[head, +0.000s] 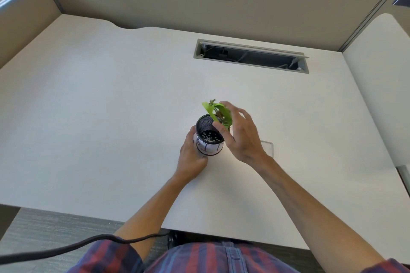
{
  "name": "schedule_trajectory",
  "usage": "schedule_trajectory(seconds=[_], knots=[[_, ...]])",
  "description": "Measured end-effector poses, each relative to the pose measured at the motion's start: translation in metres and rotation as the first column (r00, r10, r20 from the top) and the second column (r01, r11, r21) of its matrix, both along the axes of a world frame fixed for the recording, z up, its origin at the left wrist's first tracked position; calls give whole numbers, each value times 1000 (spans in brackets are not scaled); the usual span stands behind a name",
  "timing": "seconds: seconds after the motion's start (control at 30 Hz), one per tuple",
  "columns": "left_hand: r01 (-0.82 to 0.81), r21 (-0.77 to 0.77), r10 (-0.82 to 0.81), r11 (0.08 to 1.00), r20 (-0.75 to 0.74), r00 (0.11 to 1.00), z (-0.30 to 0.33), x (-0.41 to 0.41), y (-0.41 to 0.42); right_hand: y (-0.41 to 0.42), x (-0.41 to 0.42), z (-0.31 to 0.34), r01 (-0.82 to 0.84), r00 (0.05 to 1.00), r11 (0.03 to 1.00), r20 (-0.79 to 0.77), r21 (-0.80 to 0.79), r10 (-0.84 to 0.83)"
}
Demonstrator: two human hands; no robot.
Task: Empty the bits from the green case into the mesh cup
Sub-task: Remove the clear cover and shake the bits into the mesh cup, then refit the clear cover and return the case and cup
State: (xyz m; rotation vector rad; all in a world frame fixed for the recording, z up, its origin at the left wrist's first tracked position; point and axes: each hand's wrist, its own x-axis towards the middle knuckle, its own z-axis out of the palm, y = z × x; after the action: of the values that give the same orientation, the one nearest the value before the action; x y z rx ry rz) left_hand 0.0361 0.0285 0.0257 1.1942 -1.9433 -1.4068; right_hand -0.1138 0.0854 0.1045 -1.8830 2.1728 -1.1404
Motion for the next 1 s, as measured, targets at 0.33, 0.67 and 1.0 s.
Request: schedule_trajectory(seconds=[0.33, 0.67, 1.0], knots=[[-446, -170, 365, 879, -365, 857, 39, 10, -8, -6, -16, 11, 58, 90, 998, 996, 8, -14], [110, -25, -113, 994, -302, 947, 104, -36, -43, -15, -14, 23, -40, 43, 999, 999, 1, 0], [321, 158, -209, 934, -488, 848, 100, -36, -46, -18, -16, 26, 33, -45, 999, 999, -4, 6]])
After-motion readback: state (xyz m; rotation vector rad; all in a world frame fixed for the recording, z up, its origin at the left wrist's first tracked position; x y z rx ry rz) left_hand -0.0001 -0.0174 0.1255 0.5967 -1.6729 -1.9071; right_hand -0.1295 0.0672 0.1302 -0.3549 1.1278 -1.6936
